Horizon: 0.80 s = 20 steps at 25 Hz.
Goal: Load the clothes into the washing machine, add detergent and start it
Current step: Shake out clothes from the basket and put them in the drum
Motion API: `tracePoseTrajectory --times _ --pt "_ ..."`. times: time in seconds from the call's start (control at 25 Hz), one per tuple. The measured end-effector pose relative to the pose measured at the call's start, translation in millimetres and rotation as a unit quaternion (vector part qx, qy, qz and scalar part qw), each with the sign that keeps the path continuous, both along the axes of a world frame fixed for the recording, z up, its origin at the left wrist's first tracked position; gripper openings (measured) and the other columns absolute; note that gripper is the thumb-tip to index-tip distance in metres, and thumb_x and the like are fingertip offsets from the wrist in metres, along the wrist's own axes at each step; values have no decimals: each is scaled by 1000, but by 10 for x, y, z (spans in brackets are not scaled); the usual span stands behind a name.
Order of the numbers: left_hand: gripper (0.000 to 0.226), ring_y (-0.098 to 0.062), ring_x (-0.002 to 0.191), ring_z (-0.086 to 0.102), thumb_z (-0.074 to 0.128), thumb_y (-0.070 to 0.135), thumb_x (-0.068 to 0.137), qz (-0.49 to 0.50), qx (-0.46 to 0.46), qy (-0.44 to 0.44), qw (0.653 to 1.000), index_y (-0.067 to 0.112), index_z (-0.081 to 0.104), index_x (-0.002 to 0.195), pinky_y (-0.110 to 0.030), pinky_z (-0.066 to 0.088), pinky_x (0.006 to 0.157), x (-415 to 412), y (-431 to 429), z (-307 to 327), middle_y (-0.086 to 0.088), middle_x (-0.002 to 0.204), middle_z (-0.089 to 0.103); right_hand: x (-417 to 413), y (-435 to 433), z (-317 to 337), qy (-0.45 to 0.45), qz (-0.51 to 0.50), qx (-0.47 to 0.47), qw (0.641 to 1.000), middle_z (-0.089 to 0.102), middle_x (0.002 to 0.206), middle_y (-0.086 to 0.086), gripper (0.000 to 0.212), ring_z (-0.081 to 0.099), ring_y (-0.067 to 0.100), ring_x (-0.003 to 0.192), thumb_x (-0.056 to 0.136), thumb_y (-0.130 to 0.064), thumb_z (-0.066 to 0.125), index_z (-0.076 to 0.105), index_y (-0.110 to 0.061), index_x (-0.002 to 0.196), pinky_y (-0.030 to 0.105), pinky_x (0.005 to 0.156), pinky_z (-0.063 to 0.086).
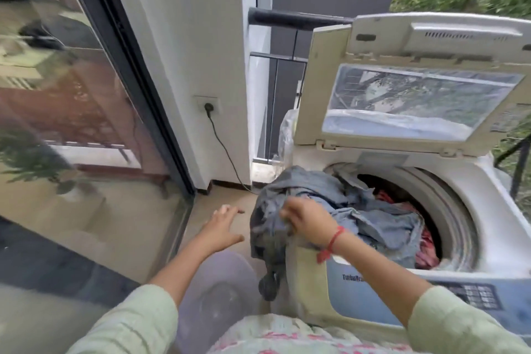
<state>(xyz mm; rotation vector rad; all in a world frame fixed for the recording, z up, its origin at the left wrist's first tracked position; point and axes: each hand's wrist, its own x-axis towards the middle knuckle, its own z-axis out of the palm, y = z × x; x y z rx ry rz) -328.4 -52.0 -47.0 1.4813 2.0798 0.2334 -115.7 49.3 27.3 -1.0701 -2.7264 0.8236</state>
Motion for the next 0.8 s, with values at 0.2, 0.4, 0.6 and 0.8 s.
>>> tracePoseTrajectory --times 0.2,0.4,0.6,0.8 --pt "108 -17 129 32 79 49 53 -113 85 -39 989 36 22 144 -37 33 105 435 301 180 5 145 27 854 664 627 462 -345 -285 766 65 70 1 26 58 16 70 98 -21 43 62 -14 82 30 68 47" --pt "24 4 84 57 61 23 80 -156 205 -85 962 44 60 91 -27 42 71 663 659 499 18 92 63 2089 1279 380 444 -546 -199 683 61 67 -4 30 57 17 71 86 -37 55 63 -21 63 36 82 51" --pt "36 -17 73 58 40 54 77 -106 288 -92 947 22 56 80 -31 41 63 714 1022 1219 1 75 61 2778 1329 162 311 -653 -151 674 54 93 14 22 58 35 85 95 -10 38 56 -5 83 29 60 44" --pt "34 -24 77 57 48 43 91 -87 290 -41 952 12 61 88 -30 41 64 679 1248 1628 -7 80 64 2572 1275 356 167 -534 37 828 61 99 27 23 55 33 91 95 -11 45 60 6 100 33 72 35"
